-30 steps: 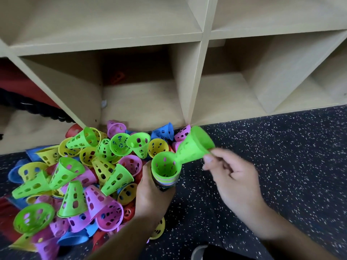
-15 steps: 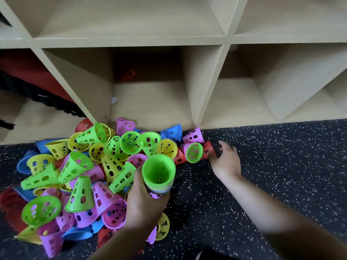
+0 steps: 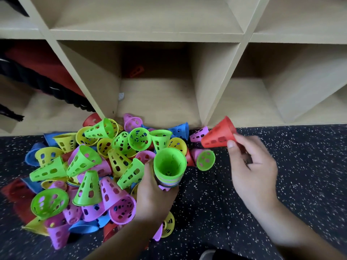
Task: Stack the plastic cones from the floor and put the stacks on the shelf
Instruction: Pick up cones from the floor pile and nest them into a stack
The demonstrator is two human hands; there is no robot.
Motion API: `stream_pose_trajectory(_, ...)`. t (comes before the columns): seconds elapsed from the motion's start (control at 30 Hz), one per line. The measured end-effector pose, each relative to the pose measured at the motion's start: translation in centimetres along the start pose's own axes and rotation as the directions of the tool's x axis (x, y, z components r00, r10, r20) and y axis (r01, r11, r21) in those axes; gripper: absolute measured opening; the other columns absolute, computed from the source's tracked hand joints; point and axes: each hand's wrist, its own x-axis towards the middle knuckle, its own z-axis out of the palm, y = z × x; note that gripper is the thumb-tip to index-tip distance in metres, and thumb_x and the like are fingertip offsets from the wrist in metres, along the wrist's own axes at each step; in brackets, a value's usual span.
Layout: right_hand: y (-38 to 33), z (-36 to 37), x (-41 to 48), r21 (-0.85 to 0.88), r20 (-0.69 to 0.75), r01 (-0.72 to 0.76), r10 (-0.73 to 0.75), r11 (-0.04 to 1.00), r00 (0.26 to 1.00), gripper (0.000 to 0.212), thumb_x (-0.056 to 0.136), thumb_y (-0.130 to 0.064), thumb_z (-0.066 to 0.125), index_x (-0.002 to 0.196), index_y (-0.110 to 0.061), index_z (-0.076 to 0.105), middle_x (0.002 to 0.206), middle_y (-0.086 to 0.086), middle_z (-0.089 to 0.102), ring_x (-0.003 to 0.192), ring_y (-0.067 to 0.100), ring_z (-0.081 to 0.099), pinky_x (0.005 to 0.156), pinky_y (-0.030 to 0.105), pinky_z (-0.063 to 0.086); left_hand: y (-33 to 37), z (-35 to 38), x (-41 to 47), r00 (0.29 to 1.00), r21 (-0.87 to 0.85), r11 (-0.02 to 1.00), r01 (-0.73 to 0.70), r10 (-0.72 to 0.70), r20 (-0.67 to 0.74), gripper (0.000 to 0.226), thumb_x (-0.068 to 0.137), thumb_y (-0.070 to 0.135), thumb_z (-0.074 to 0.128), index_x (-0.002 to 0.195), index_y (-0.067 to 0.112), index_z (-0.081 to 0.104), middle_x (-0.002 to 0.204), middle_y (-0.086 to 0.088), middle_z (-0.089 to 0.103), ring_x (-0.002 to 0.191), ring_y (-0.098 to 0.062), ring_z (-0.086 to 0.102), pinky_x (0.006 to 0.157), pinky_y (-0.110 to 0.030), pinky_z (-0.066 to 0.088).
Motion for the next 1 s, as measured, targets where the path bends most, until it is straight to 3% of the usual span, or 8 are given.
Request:
stream_pose_trajectory(0.13,-4.0,1.1,-0.8,0.098,0.274,0.262,-0.279,0.96,0.92,0.02,0.092,-0.017,0.066,0.107,-0.007,0.075,0.096,0.001,0.066,0.075,0.004,0.056,0.066,0.017,0.042,0.3,0.5,-0.2,1.0,-0.004,1.0,-0.019,0.019,-0.016,0.071,0.07,0.016,0.088,0.11,0.053,0.043,0.1,0.027,0.065,0.089,0.02,0.06,0.072,0.001,0.042)
stream_pose_trajectory(0.27,-2.0,1.8,-2.2,0.212,0.353,0.039,-0.114,0.976,0.929,0.03,0.09,-0.013,0.062,0.119,-0.015,0.07,0.108,0.003,0.06,0.073,0.014,0.056,0.055,0.019,0.044,-0.1,0.2,-0.3,1.0,-0.003,1.0,0.011,-0.011,-0.019,0.074,0.069,0.021,0.089,0.119,0.046,0.041,0.098,0.022,0.068,0.089,0.014,0.063,0.071,-0.004,0.046)
stream_pose_trajectory(0.37,3.5,1.4,-2.6,-0.139,0.217,-0.186,0.213,0.973,0.953,0.051,0.084,0.002,0.061,0.127,-0.026,0.062,0.117,0.001,0.055,0.08,0.01,0.056,0.063,0.017,0.044,-0.5,-0.3,-0.3,0.999,-0.006,0.999,0.037,-0.037,-0.015,0.076,0.068,0.019,0.09,0.121,0.042,0.041,0.099,0.024,0.066,0.091,0.018,0.061,0.071,-0.001,0.044)
stream_pose_trajectory(0.5,10.2,2.0,-2.5,-0.552,0.429,-0.087,0.372,0.829,0.823,0.068,0.081,-0.006,0.066,0.142,-0.028,0.048,0.13,0.003,0.051,0.102,0.023,0.061,0.075,0.034,0.054,-0.7,-0.5,-0.5,0.999,0.004,0.999,0.039,-0.039,0.002,0.074,0.069,0.019,0.09,0.119,0.044,0.041,0.099,0.024,0.066,0.092,0.018,0.061,0.072,0.0,0.044)
stream_pose_trajectory(0.6,11.6,3.0,-1.9,-0.51,0.457,-0.079,0.347,0.857,0.819,0.05,0.084,-0.014,0.07,0.132,-0.025,0.061,0.123,0.001,0.063,0.108,0.027,0.061,0.08,0.038,0.055,-0.5,-0.5,-0.5,0.999,0.012,0.999,0.036,-0.036,0.004,0.073,0.069,0.02,0.09,0.12,0.043,0.042,0.1,0.021,0.068,0.092,0.012,0.063,0.072,-0.004,0.046)
stream_pose_trajectory(0.77,11.2,3.6,-1.4,-0.409,0.343,-0.25,0.402,0.877,0.849,0.018,0.087,-0.02,0.07,0.103,-0.025,0.076,0.094,-0.003,0.076,0.069,0.015,0.066,0.066,0.031,0.054,-0.2,-0.8,-0.4,0.999,0.016,0.999,0.03,-0.03,0.013,0.071,0.069,0.015,0.09,0.117,0.041,0.044,0.099,0.022,0.067,0.089,0.015,0.063,0.068,0.0,0.044)
stream_pose_trajectory(0.87,9.6,3.0,-1.3,-0.276,0.254,-0.353,0.422,0.894,0.87,0.011,0.088,-0.02,0.072,0.098,-0.019,0.076,0.074,-0.004,0.072,0.044,0.004,0.048,0.048,0.014,0.035,-0.4,-0.9,-0.1,0.999,0.026,0.999,0.04,-0.041,0.015,0.074,0.069,0.019,0.09,0.123,0.037,0.043,0.099,0.019,0.069,0.087,0.015,0.063,0.064,0.0,0.043)
stream_pose_trajectory(1.0,4.6,1.0,-0.2,-0.025,0.205,-0.431,0.427,0.902,0.881,0.009,0.092,-0.022,0.068,0.091,-0.022,0.077,0.053,-0.005,0.058,0.042,0.006,0.035,0.042,0.018,0.028,-0.8,-0.6,0.2,0.999,0.04,0.998,0.044,-0.044,0.011,0.075,0.068,0.023,0.09,0.126,0.036,0.043,0.102,0.019,0.069,0.092,0.013,0.064,0.07,-0.001,0.045)
